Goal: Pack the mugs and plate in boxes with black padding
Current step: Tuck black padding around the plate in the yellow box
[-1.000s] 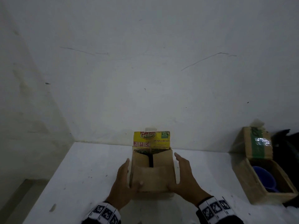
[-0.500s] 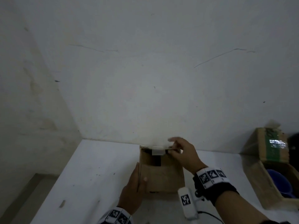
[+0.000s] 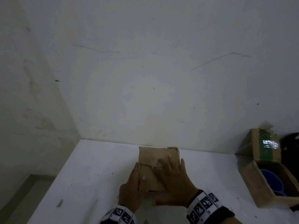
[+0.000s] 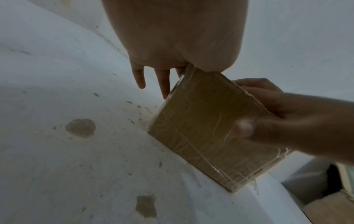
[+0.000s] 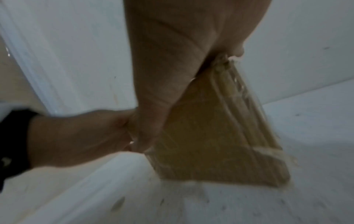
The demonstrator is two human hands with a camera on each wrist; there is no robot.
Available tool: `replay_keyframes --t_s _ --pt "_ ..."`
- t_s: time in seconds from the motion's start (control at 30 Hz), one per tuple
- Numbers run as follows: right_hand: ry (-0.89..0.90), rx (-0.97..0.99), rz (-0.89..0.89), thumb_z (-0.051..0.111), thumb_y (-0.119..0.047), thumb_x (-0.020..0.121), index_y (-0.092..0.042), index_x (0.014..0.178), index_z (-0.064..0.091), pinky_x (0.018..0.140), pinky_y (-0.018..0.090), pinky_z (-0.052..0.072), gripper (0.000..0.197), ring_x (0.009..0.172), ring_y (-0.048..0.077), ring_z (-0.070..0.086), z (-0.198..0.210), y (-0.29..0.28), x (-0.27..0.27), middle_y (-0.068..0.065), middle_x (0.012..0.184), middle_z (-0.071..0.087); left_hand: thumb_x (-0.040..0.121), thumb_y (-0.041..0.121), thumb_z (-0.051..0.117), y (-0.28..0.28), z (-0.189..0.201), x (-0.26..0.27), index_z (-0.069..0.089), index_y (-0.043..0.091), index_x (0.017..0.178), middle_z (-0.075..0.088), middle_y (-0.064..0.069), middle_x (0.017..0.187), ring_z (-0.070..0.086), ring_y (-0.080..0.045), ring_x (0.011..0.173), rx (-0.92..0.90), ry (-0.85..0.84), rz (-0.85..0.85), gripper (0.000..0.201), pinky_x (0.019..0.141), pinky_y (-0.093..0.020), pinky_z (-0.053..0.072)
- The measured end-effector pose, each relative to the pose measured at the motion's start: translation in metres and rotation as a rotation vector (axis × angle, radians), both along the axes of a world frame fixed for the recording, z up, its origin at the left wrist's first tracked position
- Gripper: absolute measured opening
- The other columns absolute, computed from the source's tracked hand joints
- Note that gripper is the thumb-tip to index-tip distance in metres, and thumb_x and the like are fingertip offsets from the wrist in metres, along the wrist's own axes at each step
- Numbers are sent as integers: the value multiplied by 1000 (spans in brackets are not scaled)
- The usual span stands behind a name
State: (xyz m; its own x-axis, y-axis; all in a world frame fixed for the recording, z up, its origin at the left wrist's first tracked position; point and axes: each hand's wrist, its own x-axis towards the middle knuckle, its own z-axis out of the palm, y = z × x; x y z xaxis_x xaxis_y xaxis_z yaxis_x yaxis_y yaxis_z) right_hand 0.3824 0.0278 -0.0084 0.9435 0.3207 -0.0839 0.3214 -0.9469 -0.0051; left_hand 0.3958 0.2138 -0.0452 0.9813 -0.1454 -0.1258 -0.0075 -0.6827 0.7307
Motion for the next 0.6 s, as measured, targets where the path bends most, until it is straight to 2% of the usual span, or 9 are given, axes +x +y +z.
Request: replay_keyframes --t_s 0.07,0.17,0.27,0.33,0.37,0.43,0.53,0.6 --pt "-18 -49 6 39 -88 55 -27 125 56 88 72 38 94 124 35 48 -12 6 -4 1 137 51 95 44 35 0 2 0 8 35 147 41 3 147 56 -31 116 10 2 -3 59 96 -36 46" --pt "-18 -40 56 38 -75 62 -20 123 61 99 63 23 85 120 25 55 -21 8 -3 1 131 58 97 41 35 -1 5 -1 7 32 148 39 3 148 55 -29 117 30 -6 -4 59 96 -32 46" --pt "-87 -19 100 34 -71 67 -20 121 61 103 53 20 80 116 21 59 -23 9 -4 -2 126 62 96 42 35 -1 4 0 6 31 148 38 2 148 54 -27 120 17 -3 -2 60 97 -32 45" --pt "-146 -2 137 40 -71 67 -21 120 60 104 49 27 76 114 19 60 -25 8 -5 -5 122 63 96 41 35 0 3 0 7 31 148 34 3 150 50 -26 124 6 0 -9 60 99 -32 43" --pt "-170 13 153 47 -71 66 -22 120 59 105 48 35 74 113 18 60 -26 9 -6 -7 120 63 96 41 36 0 3 0 8 31 148 33 3 151 49 -26 126 -5 -4 -12 60 100 -32 42" --pt "-196 40 171 60 -70 61 -23 120 56 100 41 46 75 112 17 60 -28 9 -7 -8 116 62 96 39 37 0 3 -1 9 30 148 32 3 151 47 -25 127 -25 -14 -17 60 101 -30 41" --pt "-226 81 170 65 -65 60 -24 113 59 97 34 44 67 109 18 61 -24 12 -11 -7 112 64 96 40 37 1 2 1 9 30 148 36 1 149 50 -27 124 -26 -3 -18 60 100 -31 42" --pt "-202 101 149 63 -60 63 -23 106 61 95 37 47 57 103 20 61 -19 12 -14 -5 106 63 96 41 36 0 2 2 9 30 148 34 1 150 49 -29 124 -11 5 -33 59 100 -33 41"
